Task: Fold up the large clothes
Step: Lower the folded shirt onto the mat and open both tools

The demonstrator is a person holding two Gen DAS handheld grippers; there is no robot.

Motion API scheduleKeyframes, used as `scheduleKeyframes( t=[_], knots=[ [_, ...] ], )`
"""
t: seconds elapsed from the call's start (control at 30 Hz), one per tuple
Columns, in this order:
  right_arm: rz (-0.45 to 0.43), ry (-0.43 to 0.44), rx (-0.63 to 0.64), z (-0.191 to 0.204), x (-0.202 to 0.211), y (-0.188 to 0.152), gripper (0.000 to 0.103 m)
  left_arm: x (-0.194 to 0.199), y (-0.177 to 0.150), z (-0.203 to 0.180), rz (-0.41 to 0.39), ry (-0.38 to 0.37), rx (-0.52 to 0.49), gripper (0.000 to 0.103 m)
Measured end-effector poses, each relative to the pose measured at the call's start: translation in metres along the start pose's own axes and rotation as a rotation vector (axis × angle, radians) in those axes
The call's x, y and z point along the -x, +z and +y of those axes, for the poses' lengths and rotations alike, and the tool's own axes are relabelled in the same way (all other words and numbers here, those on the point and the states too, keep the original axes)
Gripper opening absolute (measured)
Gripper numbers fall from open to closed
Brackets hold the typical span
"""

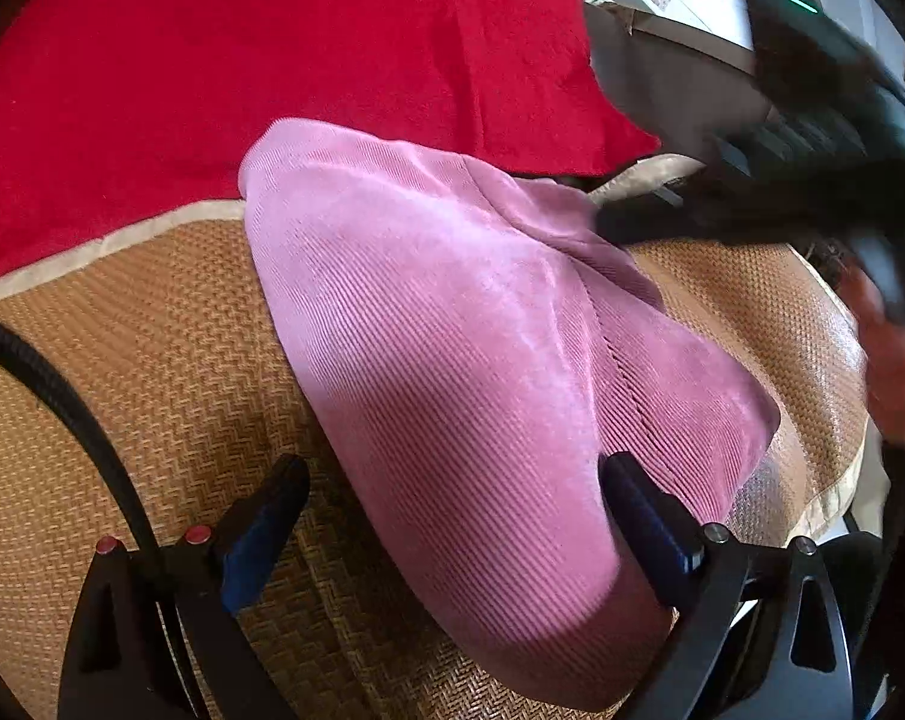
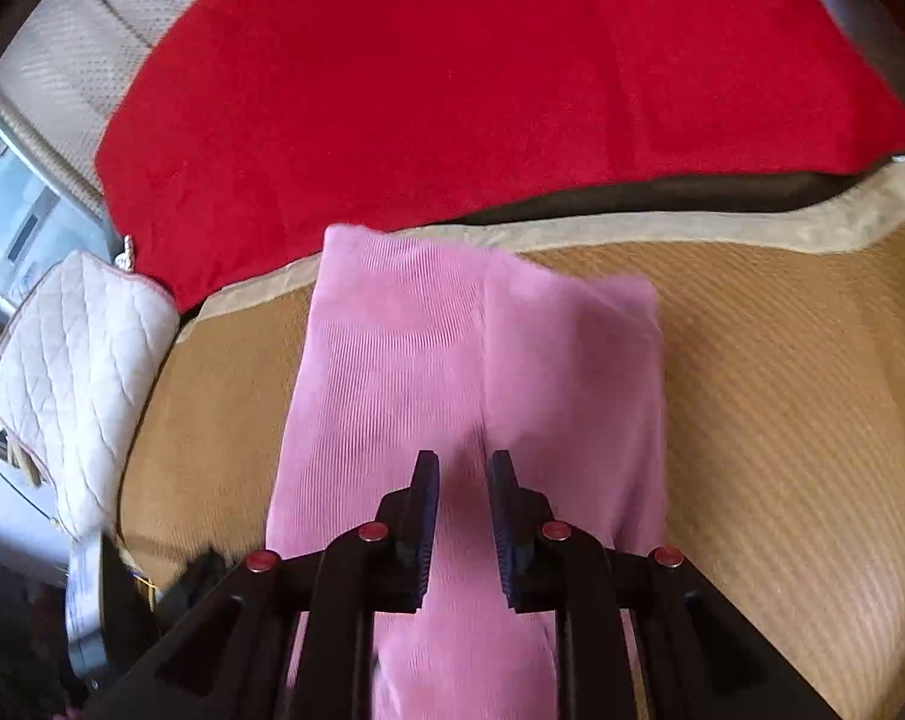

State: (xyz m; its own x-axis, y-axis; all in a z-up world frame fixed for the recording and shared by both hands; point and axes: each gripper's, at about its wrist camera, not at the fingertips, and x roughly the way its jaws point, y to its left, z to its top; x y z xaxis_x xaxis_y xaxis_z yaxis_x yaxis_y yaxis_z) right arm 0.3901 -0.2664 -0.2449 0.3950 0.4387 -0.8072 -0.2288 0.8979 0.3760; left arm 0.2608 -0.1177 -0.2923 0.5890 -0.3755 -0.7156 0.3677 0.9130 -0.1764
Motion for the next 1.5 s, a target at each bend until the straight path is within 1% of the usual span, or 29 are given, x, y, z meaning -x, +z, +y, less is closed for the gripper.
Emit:
scheduleKeyframes(
  t=[0.07,0.2,0.27,0.33,0.37,0.43,0.47,0.5,0.53,0.6,0.67,0.73,0.8,0.9,0.97,1.03,1.1,1.17,1.2,1.23,1.27,1.3,1.33,1.37,1.4,1.43,1.47,1.5],
  knots=[
    [-0.021,-0.008,0.001,0.0,0.017,-0.021,0.02,0.009,0.002,-0.004,-0.015,0.017,-0.007,0.099],
    [-0.039,-0.031,-0.004,-0.003,0.032,-0.052,0.02,0.021,0.008,-0.004,-0.045,0.042,-0.015,0.099],
    [-0.025,-0.046,-0.006,-0.007,0.026,-0.062,0.021,0.033,0.011,0.0,-0.087,0.073,-0.016,0.099],
    [0.006,-0.057,-0.025,-0.015,0.011,-0.07,0.027,0.043,0.015,0.007,-0.135,0.099,-0.012,0.099],
    [0.02,-0.063,-0.037,-0.02,0.0,-0.074,0.032,0.044,0.016,0.015,-0.156,0.117,-0.003,0.099],
    [0.006,-0.05,-0.046,-0.025,-0.013,-0.078,0.034,0.037,0.017,0.026,-0.15,0.144,0.01,0.099],
    [-0.012,-0.049,-0.045,-0.026,-0.013,-0.079,0.034,0.032,0.016,0.029,-0.123,0.147,0.006,0.099],
    [-0.011,-0.054,-0.04,-0.024,-0.011,-0.078,0.034,0.019,0.012,0.032,-0.085,0.141,-0.004,0.099],
    [-0.007,-0.06,-0.035,-0.023,-0.009,-0.078,0.034,0.009,0.009,0.034,-0.07,0.134,-0.002,0.099],
    [0.01,-0.081,-0.03,-0.02,-0.002,-0.076,0.034,0.006,0.011,0.037,-0.07,0.11,0.021,0.1],
    [0.0,-0.105,-0.026,-0.014,0.008,-0.073,0.034,0.006,0.013,0.034,-0.071,0.133,-0.014,0.1],
    [-0.027,-0.081,-0.018,-0.007,0.02,-0.073,0.035,0.005,0.012,0.029,-0.074,0.167,-0.06,0.1],
    [-0.031,-0.067,-0.001,0.001,0.026,-0.077,0.034,0.002,0.011,0.028,-0.06,0.174,-0.058,0.1],
    [0.03,-0.118,0.035,0.003,-0.006,-0.083,0.036,-0.006,0.009,0.028,-0.013,0.182,-0.069,0.1],
    [0.013,-0.133,0.057,0.005,-0.014,-0.084,0.036,-0.002,0.009,0.03,-0.019,0.185,-0.062,0.1],
    [0.042,-0.141,0.069,0.01,-0.009,-0.079,0.036,0.004,0.012,0.032,-0.039,0.17,-0.049,0.1],
    [0.066,-0.125,0.049,0.01,-0.001,-0.067,0.036,0.011,0.018,0.034,-0.051,0.16,-0.039,0.099],
    [0.028,-0.108,0.041,0.012,0.013,-0.052,0.036,0.021,0.023,0.037,-0.098,0.158,-0.024,0.099],
    [0.004,-0.107,0.045,0.015,0.02,-0.048,0.036,0.027,0.028,0.039,-0.139,0.167,-0.008,0.099],
    [-0.019,-0.116,0.045,0.017,0.022,-0.037,0.036,0.028,0.031,0.041,-0.156,0.175,0.002,0.099],
    [-0.037,-0.128,0.037,0.017,0.02,-0.028,0.036,0.024,0.034,0.043,-0.157,0.184,0.008,0.099],
    [-0.053,-0.134,0.026,0.016,0.017,-0.02,0.04,0.018,0.036,0.044,-0.14,0.19,0.005,0.099],
    [-0.062,-0.138,0.019,0.014,0.011,-0.013,0.049,0.005,0.036,0.043,-0.1,0.2,-0.014,0.1],
    [-0.056,-0.157,0.007,0.011,-0.004,-0.004,0.075,-0.006,0.035,0.042,-0.076,0.202,-0.033,0.1],
    [-0.035,-0.181,-0.004,0.007,-0.018,-0.001,0.085,-0.014,0.034,0.042,-0.064,0.202,-0.043,0.1],
    [-0.003,-0.2,-0.013,0.002,-0.03,-0.003,0.085,-0.017,0.033,0.043,-0.061,0.199,-0.031,0.1],
    [0.045,-0.199,-0.025,-0.005,-0.052,-0.004,0.088,-0.017,0.034,0.045,-0.055,0.195,-0.019,0.1],
    [0.02,-0.183,-0.045,-0.009,-0.058,-0.005,0.089,-0.013,0.035,0.045,-0.057,0.197,-0.018,0.1]
  ],
)
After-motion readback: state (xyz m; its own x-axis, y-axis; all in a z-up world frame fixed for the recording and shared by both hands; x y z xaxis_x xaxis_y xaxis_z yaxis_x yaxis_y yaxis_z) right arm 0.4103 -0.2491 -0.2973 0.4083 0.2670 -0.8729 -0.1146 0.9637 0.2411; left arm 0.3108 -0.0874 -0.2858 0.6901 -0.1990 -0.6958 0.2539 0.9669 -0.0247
